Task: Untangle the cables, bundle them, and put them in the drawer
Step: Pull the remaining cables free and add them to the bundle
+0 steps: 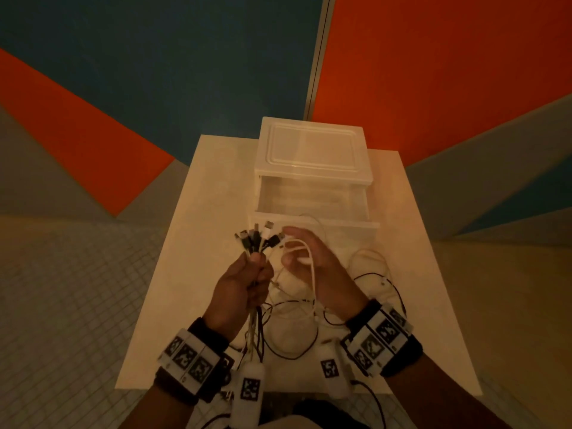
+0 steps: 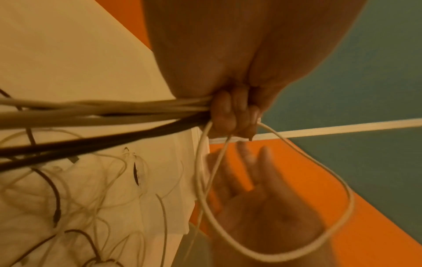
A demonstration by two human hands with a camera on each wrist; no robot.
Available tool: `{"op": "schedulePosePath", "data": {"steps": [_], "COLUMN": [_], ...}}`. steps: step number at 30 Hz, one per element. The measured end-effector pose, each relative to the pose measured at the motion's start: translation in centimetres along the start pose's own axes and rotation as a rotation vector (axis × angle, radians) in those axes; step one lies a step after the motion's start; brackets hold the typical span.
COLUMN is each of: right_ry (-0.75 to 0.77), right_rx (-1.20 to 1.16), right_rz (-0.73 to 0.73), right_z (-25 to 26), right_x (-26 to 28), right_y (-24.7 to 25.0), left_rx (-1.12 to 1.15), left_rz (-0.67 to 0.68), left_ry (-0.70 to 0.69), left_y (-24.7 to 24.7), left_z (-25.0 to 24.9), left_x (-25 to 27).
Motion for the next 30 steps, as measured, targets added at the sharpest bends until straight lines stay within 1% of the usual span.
{"op": "schedulePosePath", "data": {"steps": [1,2,4,5,6,10,13,15,17,18,19,22,23,25,27,30], "right_ry": [-0.079,-0.13,-0.14,-0.133,-0.136,-0.144,-0.171,-0.157,-0.154,-0.155,-0.175,-0.201,-0.224,-0.247,-0.252,-0.188], "right_rx": [-0.002,-0.052,-0.096,-0.02,0.061,0.377,0.55,0.564,0.465,0.441,0.464,0.554,0.579,0.649,0.756,0.906], "right_rz": [0.089,0.191,0.327,0.331,0.316,0.094,0.051,0.035,0.001,0.026,0.094,0.417,0.495,0.593,0.673,0.79], "right_z": [-1.5,-2.9,-5.3,-6.5,-7.5,-12.8,-15.5,-15.6,-14.7,-13.9,-13.1,-11.2,-10.8,-10.7,-11.0,-11.5], "right_x": [0.5,1.2,2.5,2.9,3.2,3.2,3.3,3.0,2.5,2.2,2.0,1.9,2.2,3.1,4.5,7.9], "right_y": [-1.1,-2.3,-3.4,-2.9,-2.0,3.6,5.4,5.5,5.3,5.0,4.4,2.3,1.7,0.7,-0.5,-2.4], "left_rx": [0.05,0.079,0.1,0.115,0.142,0.24,0.212,0.199,0.184,0.178,0.171,0.112,0.063,-0.042,-0.087,-0.093], "left_rz": [-0.005,-0.018,-0.056,-0.077,-0.097,-0.129,-0.153,-0.149,-0.142,-0.14,-0.133,-0.097,-0.098,-0.122,-0.127,-0.12], "left_ry": [-0.016,-0.037,-0.08,-0.098,-0.114,-0.176,-0.188,-0.179,-0.17,-0.163,-0.152,-0.133,-0.148,-0.209,-0.268,-0.3], "left_y": [0.4,0.9,1.7,2.2,2.8,5.2,6.0,5.8,5.5,5.4,5.3,4.6,4.3,3.7,3.3,3.4], "left_z": [-0.4,-0.8,-2.0,-2.7,-3.4,-6.1,-6.6,-6.4,-5.9,-5.7,-5.6,-5.5,-5.6,-5.9,-6.4,-7.1], "left_x": [0.0,0.0,0.0,0.1,0.3,1.3,1.7,1.8,1.8,1.7,1.6,1.6,1.7,2.0,2.5,2.8]}}
Point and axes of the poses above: each hand's wrist, its own x-axis away from the middle knuckle, its own y-axis out of the back of the hand, z = x × y, the point moved 4 cm from there along -x, towards the middle knuckle, and after that the axes turned 8 degrees about x, right-handed, at the moved point
